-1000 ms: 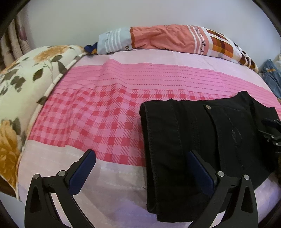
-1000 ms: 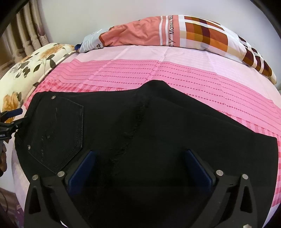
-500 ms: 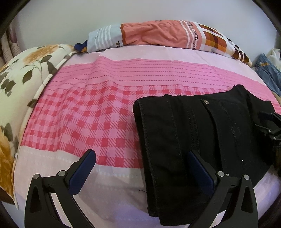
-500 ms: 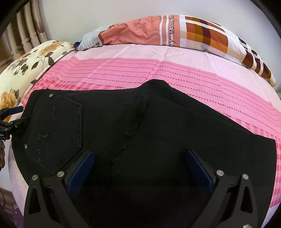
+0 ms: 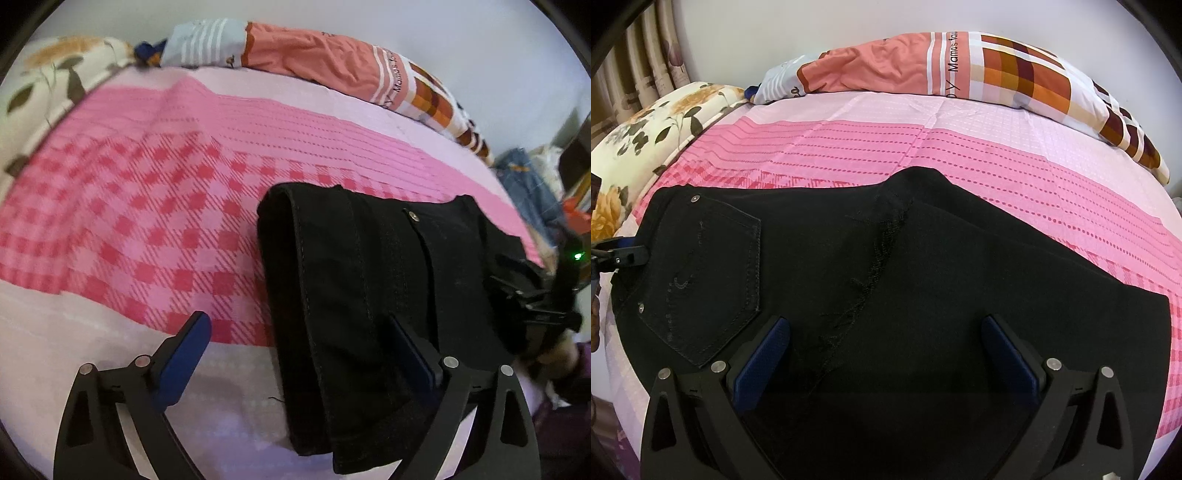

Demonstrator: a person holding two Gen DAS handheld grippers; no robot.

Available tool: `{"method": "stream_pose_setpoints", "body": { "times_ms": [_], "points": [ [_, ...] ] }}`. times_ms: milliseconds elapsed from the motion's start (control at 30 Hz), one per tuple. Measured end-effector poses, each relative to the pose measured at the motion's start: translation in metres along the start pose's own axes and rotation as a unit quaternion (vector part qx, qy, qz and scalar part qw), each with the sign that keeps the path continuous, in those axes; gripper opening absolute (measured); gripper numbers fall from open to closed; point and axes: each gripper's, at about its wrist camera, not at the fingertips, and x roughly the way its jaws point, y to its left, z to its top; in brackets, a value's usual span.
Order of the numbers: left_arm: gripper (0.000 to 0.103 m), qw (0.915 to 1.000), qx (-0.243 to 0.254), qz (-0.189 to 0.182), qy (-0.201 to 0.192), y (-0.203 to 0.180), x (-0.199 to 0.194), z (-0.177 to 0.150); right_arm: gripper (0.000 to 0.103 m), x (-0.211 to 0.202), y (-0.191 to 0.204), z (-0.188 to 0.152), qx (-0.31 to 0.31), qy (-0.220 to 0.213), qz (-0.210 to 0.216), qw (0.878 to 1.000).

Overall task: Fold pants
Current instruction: 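Grasp the edge of the folded jeans with the left gripper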

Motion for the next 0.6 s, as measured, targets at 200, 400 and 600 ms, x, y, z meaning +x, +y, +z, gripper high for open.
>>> {"method": "stream_pose_setpoints", "body": {
  "times_ms": [200,400,600],
  "points": [
    [0.094,0.9906,0.023,-0.134,0.019,-0.01,-0.001,0.006,0.103,0.001,0.0,0.0,-0.001,0.0,-0.001,1.0],
    [0.094,0.9809,0.072,-0.167,0.068,-0.023,0.012,0.017,0.103,0.001,0.0,0.001,-0.002,0.001,-0.001,1.0],
    [0.103,0.9703,0.095,-0.205,0.087,-0.018,0.016,0.024,0.103,0.001,0.0,0.001,-0.003,0.002,-0.003,1.0]
  ]
}}
